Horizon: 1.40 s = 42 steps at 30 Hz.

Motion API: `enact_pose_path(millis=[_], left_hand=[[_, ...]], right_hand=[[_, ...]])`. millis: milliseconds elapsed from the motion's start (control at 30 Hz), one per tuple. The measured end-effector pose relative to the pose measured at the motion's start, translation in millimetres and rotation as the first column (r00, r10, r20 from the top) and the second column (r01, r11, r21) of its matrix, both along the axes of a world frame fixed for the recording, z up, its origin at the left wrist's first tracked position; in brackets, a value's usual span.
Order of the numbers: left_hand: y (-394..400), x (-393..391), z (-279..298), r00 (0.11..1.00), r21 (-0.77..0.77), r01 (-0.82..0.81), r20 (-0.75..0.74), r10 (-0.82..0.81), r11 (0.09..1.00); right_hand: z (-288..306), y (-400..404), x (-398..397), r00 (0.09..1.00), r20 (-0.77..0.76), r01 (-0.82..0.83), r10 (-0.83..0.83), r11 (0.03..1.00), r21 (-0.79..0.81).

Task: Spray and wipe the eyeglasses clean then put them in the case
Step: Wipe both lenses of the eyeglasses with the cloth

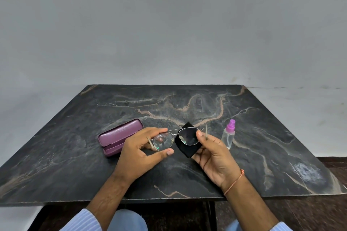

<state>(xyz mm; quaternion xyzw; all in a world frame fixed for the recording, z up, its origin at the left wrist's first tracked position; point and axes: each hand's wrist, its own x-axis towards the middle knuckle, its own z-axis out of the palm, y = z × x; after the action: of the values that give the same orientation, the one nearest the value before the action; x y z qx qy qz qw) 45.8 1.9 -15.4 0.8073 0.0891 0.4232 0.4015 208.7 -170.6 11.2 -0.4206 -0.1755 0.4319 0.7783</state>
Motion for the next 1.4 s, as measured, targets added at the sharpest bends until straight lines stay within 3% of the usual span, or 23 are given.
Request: enact_pose_path(millis=[267,567,700,1033,1233,1400], left_hand=[[-2,0,4,1.000,0.051,-0.020,0.015,0.020,0.998],[-4,2,3,0.994,0.196,-0.093,0.070,0.081,0.976],[-1,2,0,0.992,0.197,-0.113,0.080,0.099,0.974],[-2,3,1,0.992,0.178,-0.117,0.069,0.106,0.977],[-2,1,4,0.996,0.126,-0.084,0.052,0.078,0.988],[-4,3,6,0.995,0.149,-0.096,0.049,0.090,0.984]], right_hand=[[0,-2,2,0.996,0.001,-0.090,0.090,0.996,-0.011],[-2,4,-1,0.988,0.058,0.140,-0.140,0.990,0.008],[-2,4,0,0.995,0.049,0.091,-0.090,0.996,-0.024],[-5,8,-2,0.976,0.079,0.206,-0.205,0.979,-0.005],[-2,1,1,0.997,0.077,-0.006,0.009,0.999,-0.047],[-1,4,0,0.994,0.049,0.101,-0.100,0.995,-0.020]])
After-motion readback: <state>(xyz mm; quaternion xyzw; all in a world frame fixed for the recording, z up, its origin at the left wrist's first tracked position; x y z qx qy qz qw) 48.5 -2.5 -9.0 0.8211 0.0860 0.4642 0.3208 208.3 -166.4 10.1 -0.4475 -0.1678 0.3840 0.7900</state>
